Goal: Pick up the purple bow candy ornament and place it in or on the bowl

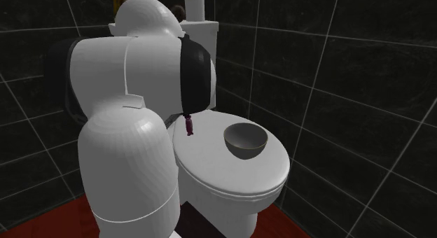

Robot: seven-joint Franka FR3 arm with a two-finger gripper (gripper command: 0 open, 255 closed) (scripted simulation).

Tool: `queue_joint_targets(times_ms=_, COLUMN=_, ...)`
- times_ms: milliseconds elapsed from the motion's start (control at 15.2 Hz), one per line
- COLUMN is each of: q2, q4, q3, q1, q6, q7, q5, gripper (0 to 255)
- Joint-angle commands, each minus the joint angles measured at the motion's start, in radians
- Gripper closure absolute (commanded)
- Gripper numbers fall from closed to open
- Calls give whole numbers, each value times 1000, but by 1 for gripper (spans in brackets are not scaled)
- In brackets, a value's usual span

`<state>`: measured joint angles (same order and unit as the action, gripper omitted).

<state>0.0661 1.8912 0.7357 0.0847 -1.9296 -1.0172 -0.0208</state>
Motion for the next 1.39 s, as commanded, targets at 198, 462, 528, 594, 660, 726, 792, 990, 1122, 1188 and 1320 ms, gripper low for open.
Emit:
queue_joint_targets(times_ms=198, q2=1, q4=3, q3=0, q1=0, q6=-4, q7=0, q5=-1, gripper=0)
queue_joint_targets(times_ms=462, q2=1, q4=3, q3=0, q1=0, q6=-4, q7=0, q5=-1, gripper=255)
queue_joint_targets(times_ms=528, q2=1, q4=3, q3=0, q1=0, q6=-4, q7=0, q5=-1, gripper=255)
queue_joint_targets(times_ms=594, q2=1, q4=3, q3=0, q1=0, q6=-4, q7=0, q5=-1, gripper=255)
queue_joint_targets(times_ms=660, q2=1, q4=3, q3=0, q1=0, q6=-4, q7=0, q5=-1, gripper=255)
queue_joint_targets(times_ms=726, q2=1, q4=3, q3=0, q1=0, q6=-4, q7=0, q5=-1, gripper=255)
queue_joint_targets(times_ms=792, q2=1, q4=3, q3=0, q1=0, q6=-4, q7=0, q5=-1, gripper=255)
queue_joint_targets(times_ms=990, q2=1, q4=3, q3=0, q1=0, q6=-4, q7=0, q5=-1, gripper=255)
queue_joint_targets(times_ms=1122, q2=-6, q4=-18, q3=0, q1=-1, q6=21, q7=3, q5=4, gripper=255)
queue_joint_targets(times_ms=1188, q2=-9, q4=-29, q3=0, q1=-2, q6=34, q7=4, q5=6, gripper=255)
queue_joint_targets(times_ms=1320, q2=-13, q4=-51, q3=0, q1=-2, q6=61, q7=6, q5=10, gripper=255)
